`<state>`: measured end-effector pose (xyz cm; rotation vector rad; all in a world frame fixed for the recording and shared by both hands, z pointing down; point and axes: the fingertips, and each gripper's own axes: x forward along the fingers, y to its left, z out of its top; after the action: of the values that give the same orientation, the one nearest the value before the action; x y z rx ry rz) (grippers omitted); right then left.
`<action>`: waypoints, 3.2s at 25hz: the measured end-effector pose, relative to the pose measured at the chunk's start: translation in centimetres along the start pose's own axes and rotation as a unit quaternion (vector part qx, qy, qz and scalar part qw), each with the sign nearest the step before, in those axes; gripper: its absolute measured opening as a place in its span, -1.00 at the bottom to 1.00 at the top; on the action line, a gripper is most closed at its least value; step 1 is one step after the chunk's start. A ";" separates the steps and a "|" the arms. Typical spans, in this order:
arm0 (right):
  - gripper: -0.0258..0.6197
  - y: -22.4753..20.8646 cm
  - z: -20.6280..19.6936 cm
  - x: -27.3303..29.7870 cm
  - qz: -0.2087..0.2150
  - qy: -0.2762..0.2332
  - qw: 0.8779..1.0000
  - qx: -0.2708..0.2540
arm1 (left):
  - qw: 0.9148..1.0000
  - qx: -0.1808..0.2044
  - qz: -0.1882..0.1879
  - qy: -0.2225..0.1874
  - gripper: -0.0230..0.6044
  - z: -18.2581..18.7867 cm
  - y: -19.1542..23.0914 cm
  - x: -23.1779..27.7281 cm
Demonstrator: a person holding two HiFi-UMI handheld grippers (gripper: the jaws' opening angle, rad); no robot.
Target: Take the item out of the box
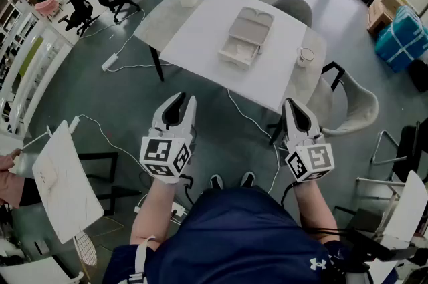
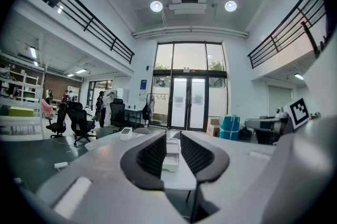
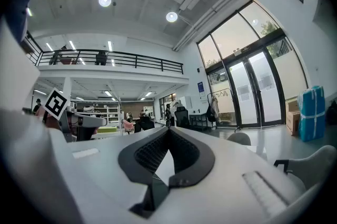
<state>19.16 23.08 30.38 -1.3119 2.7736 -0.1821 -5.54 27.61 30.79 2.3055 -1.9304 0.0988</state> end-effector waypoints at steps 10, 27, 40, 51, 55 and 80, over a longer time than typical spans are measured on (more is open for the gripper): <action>-0.92 -3.8 -0.2 0.9 0.011 -0.003 1.000 0.026 | 1.000 0.001 0.017 0.013 -0.63 -0.7 -1.4 2.4; -0.92 -7.4 -2.4 5.3 0.009 0.035 0.999 0.030 | 0.998 -0.016 0.048 0.037 -0.63 -3.2 0.9 4.7; -0.91 -5.2 -2.4 15.5 -0.069 0.037 0.997 0.022 | 0.999 -0.035 0.002 0.040 -0.63 -2.3 14.0 11.6; -0.91 -3.3 -5.8 18.9 -0.126 0.081 0.989 0.019 | 0.995 -0.051 -0.064 0.065 -0.63 -4.3 18.6 16.5; -0.91 -4.1 -6.8 19.5 -0.135 0.095 0.986 0.012 | 0.992 -0.058 -0.085 0.076 -0.63 -5.9 17.9 18.4; -0.91 -16.6 -8.3 30.0 -0.096 0.101 0.987 0.077 | 0.971 0.068 -0.153 0.172 -0.63 -7.3 8.6 35.8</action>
<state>11.95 -9.95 40.54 -1.5984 2.7192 -0.5584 -7.30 -7.73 43.40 2.4406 -1.4287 0.5711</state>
